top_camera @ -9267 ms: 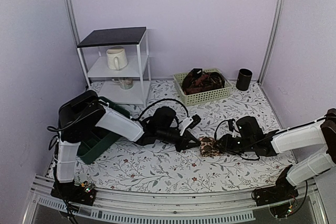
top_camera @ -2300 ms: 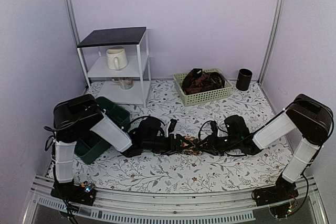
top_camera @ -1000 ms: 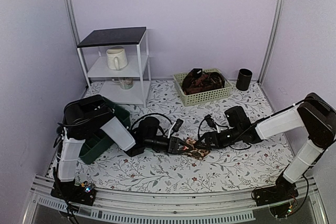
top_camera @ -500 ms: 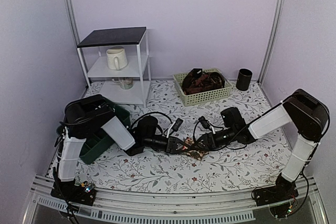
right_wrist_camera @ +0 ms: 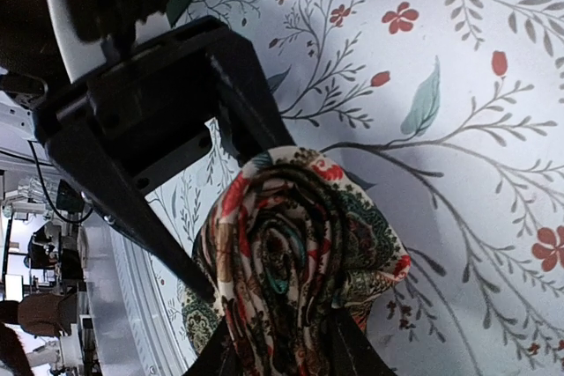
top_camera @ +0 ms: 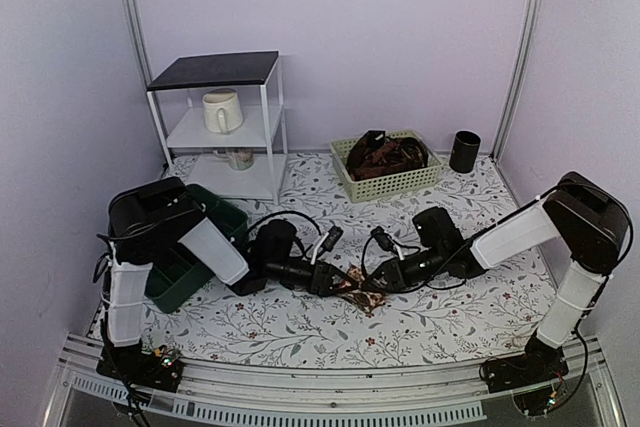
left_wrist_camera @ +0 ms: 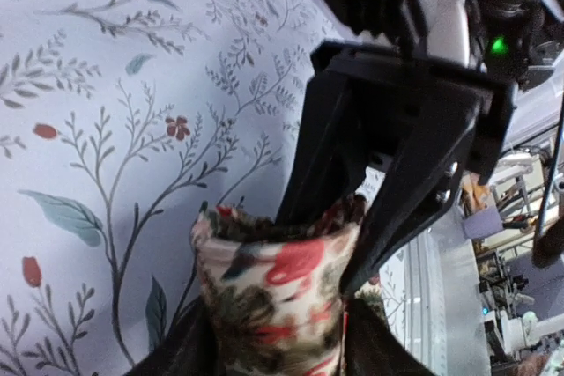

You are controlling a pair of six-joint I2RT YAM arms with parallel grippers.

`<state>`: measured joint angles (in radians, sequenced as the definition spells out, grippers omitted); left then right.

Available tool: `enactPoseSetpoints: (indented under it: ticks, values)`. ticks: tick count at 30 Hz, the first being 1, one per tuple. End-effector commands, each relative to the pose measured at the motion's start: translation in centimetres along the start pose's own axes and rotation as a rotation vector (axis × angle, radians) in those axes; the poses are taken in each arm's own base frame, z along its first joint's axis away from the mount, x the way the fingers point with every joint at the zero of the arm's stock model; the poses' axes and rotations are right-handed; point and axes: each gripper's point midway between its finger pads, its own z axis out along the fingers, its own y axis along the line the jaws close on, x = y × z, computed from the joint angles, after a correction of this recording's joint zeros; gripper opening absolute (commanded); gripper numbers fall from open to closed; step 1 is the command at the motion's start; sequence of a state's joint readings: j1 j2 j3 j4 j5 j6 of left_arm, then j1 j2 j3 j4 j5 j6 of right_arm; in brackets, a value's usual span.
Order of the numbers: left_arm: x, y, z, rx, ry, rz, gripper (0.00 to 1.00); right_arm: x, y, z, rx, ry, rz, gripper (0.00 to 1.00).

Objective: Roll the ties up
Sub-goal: Roll the tie at the center of the board.

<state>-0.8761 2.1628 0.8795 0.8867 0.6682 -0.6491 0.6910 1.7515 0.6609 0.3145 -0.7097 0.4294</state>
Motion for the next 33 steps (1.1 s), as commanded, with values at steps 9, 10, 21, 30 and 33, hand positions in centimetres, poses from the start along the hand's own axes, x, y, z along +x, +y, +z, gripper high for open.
enactPoseSetpoints:
  ticks: [9,10,21,30,33]
  values:
    - [-3.2,-0.4,-6.2,-0.130,-0.170,-0.055,0.58,-1.6,2.7,-2.0,0.210,-0.067,-0.059,0.28]
    - [-3.1,-0.4,-6.3,-0.135,-0.168,-0.054,0.57,-1.6,2.7,-2.1,0.228,-0.071,-0.067,0.28]
    - [-2.4,1.1,-9.7,-0.293,-0.239,-0.115,0.47,-1.7,2.2,-1.8,0.718,-0.037,-0.273,0.25]
    - [-2.3,0.3,-10.2,-0.299,-0.213,-0.082,0.44,0.3,1.7,0.7,0.735,0.045,-0.303,0.26]
    - [-0.6,0.4,-9.7,-0.273,-0.178,-0.115,0.42,1.4,1.2,1.3,0.718,0.074,-0.275,0.26]
